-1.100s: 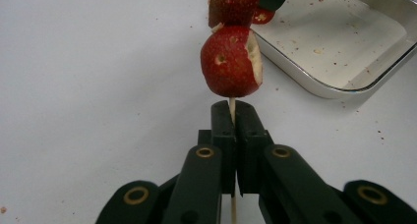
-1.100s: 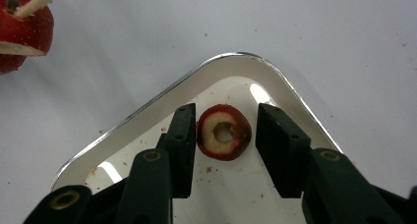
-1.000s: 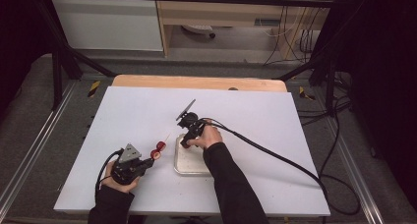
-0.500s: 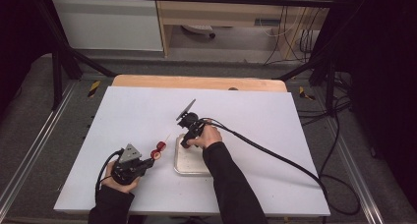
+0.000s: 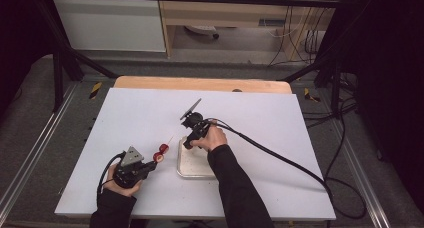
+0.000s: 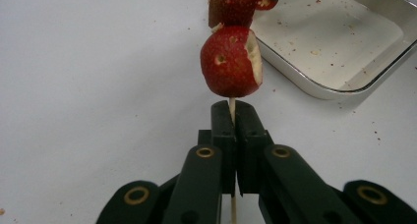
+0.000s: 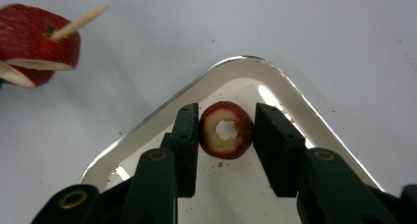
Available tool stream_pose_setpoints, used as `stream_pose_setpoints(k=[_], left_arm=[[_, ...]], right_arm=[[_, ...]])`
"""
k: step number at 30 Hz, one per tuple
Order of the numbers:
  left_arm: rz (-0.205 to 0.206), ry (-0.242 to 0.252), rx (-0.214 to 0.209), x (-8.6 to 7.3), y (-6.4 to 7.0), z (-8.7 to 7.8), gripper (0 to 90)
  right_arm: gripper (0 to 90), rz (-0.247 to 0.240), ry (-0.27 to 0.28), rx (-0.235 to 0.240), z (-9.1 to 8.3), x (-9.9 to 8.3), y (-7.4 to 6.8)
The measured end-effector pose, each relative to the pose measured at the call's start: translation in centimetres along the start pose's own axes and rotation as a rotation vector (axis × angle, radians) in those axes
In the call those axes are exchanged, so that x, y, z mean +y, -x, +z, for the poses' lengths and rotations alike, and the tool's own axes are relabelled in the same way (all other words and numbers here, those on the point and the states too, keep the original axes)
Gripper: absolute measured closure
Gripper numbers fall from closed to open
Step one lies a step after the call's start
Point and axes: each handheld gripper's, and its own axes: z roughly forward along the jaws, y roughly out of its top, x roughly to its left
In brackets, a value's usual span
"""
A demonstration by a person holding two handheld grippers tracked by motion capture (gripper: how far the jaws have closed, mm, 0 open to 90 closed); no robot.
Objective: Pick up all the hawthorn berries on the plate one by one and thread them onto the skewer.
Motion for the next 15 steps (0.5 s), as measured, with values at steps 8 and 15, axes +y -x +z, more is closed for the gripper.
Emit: stream_pose_setpoints(k=[8, 15], left_arm=[[0.003, 0.006, 0.001, 0.1, 0.2, -0.1, 88.0], [0.000, 0.021, -0.008, 0.2, 0.8, -0.2, 88.0]], right_arm=[[63.2, -0.006, 0.044, -0.006, -2.6, -0.9, -0.6], [63.2, 0.024, 0.096, 0.008, -4.2, -2.4, -0.6]])
